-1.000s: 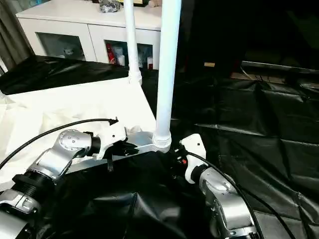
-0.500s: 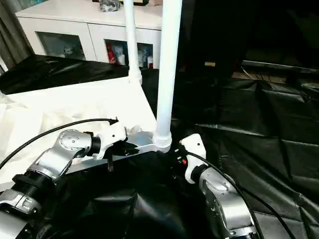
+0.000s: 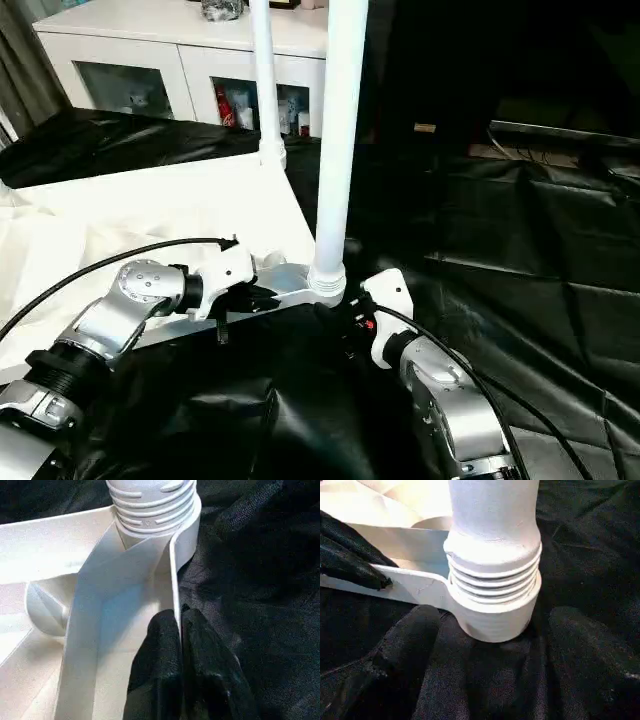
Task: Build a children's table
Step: Insert table leg to table base
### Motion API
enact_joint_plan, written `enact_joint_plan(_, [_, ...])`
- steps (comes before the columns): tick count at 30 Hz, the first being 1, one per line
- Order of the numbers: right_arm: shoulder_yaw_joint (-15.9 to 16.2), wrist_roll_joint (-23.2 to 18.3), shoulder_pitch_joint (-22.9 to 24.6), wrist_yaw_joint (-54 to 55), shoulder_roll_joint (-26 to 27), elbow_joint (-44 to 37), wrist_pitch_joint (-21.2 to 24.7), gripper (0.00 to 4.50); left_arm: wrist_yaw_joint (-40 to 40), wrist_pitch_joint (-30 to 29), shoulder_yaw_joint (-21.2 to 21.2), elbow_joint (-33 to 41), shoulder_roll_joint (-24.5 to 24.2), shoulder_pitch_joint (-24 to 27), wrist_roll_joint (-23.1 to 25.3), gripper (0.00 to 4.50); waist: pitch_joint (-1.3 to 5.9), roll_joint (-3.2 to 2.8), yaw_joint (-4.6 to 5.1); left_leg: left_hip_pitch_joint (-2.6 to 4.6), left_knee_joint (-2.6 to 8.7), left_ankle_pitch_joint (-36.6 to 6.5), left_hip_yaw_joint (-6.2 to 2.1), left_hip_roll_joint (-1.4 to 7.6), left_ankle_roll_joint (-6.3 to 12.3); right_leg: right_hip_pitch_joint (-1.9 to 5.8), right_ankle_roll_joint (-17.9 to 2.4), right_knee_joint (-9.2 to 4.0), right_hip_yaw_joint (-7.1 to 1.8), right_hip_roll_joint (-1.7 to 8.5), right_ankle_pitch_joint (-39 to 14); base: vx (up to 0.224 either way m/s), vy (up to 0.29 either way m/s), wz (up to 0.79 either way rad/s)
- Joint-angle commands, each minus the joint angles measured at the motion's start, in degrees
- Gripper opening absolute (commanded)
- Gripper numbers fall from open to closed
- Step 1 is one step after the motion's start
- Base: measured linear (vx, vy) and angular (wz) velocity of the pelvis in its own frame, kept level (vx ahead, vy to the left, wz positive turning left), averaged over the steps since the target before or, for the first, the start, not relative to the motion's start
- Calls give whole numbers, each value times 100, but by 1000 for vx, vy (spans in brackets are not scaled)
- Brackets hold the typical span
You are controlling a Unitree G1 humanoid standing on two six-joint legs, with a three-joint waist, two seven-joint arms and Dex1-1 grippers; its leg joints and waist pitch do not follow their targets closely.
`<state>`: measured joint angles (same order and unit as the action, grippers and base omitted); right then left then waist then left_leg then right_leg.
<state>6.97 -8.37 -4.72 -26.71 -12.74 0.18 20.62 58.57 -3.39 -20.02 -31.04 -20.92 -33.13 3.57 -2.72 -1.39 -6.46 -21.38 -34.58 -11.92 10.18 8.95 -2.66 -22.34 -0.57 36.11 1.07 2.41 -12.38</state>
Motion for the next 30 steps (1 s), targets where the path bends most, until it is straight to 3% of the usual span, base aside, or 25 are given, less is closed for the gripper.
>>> enact_joint_plan(1, [-12,0,-35,-10,-35,-135,53,395,-24,86,-58,54,-11,-48,84,0,261,6,42,91,504,-1318,-213,448,-57,149,-904,-569,-314,628,-1593,0,0,0])
enact_joint_plan(30, [-12,0,-35,-10,-35,-135,53,395,-24,86,-58,54,-11,-48,84,0,247,3,45,96,528,-1417,-217,459,-90,136,-885,-591,-327,645,-1701,0,0,0])
